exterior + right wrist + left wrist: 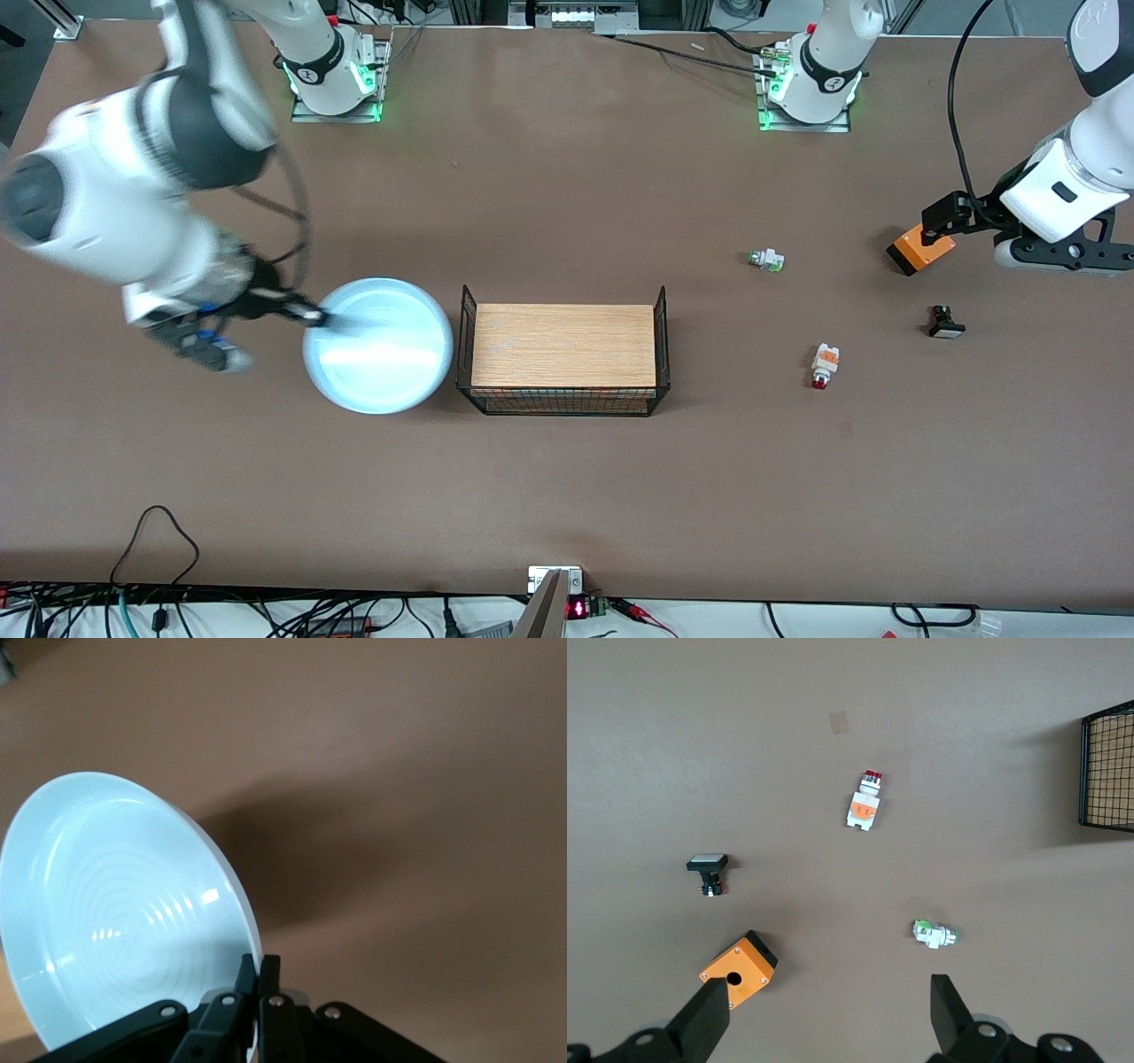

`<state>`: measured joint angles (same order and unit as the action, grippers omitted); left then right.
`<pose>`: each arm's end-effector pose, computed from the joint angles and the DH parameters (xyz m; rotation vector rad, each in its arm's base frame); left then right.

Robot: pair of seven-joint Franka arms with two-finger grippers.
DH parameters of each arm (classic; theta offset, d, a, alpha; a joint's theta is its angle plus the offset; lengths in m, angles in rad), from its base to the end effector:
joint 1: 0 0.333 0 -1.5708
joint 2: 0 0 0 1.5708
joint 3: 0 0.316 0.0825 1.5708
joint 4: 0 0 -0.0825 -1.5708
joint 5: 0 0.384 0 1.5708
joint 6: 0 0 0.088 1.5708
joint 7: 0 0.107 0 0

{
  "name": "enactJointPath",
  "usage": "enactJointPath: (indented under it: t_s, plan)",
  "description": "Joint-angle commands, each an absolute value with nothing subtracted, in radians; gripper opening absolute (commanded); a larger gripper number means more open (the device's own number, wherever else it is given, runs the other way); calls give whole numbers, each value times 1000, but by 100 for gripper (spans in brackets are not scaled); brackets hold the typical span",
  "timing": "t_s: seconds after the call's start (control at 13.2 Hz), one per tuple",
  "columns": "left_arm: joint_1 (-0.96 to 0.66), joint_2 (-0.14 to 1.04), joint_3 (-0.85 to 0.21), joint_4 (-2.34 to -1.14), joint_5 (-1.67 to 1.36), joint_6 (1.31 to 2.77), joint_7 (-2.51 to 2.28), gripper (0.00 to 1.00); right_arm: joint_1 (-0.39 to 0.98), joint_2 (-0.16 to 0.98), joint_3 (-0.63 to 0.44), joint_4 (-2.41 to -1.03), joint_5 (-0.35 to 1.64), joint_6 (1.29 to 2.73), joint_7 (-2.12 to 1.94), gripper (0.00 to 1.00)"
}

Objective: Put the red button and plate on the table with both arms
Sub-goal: 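Carry the white plate off the basket and lower it onto the table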

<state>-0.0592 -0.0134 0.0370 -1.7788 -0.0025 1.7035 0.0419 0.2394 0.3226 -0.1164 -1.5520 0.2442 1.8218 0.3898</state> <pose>0.5520 -0.0124 0.5445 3.1349 -0.0999 -0.0971 0.6436 0.1082 0.4617 -2.9193 0.4840 0.1461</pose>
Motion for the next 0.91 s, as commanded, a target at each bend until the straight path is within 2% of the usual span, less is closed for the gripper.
enactJointPath:
  t_s: [0.0, 0.3, 0.61, 0.76, 0.83]
  plan:
    - [-52, 17, 28, -1750, 12, 1722, 58, 100, 141, 302, -95, -1639, 244, 1813, 166, 0]
    - [-61, 57, 29, -1720, 18, 1766, 55, 100, 40, 291, -95, -1825, 175, 1894, -55, 0]
    - [-64, 84, 28, -1677, 18, 1761, 54, 100, 3, 296, -95, -2032, 170, 2136, -214, 0]
    - [-63, 84, 28, -1677, 17, 1758, 57, 100, -15, 314, -95, -2145, 170, 2325, -338, 0]
    - [-61, 84, 29, -1677, 17, 1756, 58, 100, -15, 324, -95, -2175, 172, 2388, -377, 3]
